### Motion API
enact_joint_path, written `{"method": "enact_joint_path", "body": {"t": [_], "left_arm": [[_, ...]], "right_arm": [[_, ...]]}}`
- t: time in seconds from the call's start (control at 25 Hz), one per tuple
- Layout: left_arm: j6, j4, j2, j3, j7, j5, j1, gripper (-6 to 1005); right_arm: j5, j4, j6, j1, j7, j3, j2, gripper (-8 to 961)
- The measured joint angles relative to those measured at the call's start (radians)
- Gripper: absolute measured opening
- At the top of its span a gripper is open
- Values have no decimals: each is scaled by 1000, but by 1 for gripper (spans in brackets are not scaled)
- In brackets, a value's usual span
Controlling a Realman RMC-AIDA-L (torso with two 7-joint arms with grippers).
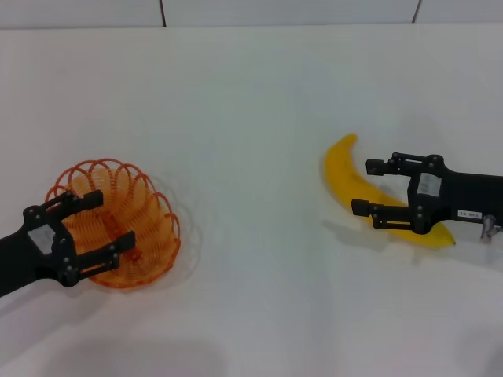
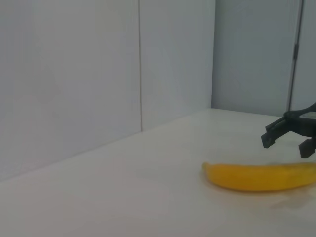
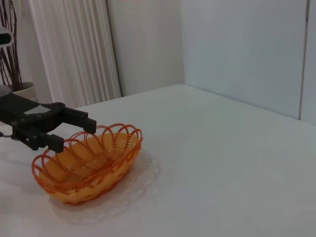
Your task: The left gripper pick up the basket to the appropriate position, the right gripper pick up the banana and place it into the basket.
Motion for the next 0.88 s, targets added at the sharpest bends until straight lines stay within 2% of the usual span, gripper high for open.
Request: {"method": "enact_joint_path", "body": {"t": [0.6,0.68,0.76,0.88], "left_arm": [[0,-2,-2,-18,-12,-24,-13,802],[-6,13,3,-55,-103,-42,-31,796],[-31,65,17,-95,-267,-18,-72,791],[-66,198,44,-112,-553,142,-146,782]], "right_arm": [[-2,-2,2,2,0,4,3,768],[-2,-2,2,3,0,5,3,768],[-2,-2,2,6,2,6,2,767],[-2,-2,2,13,4,6,-1,767]]}}
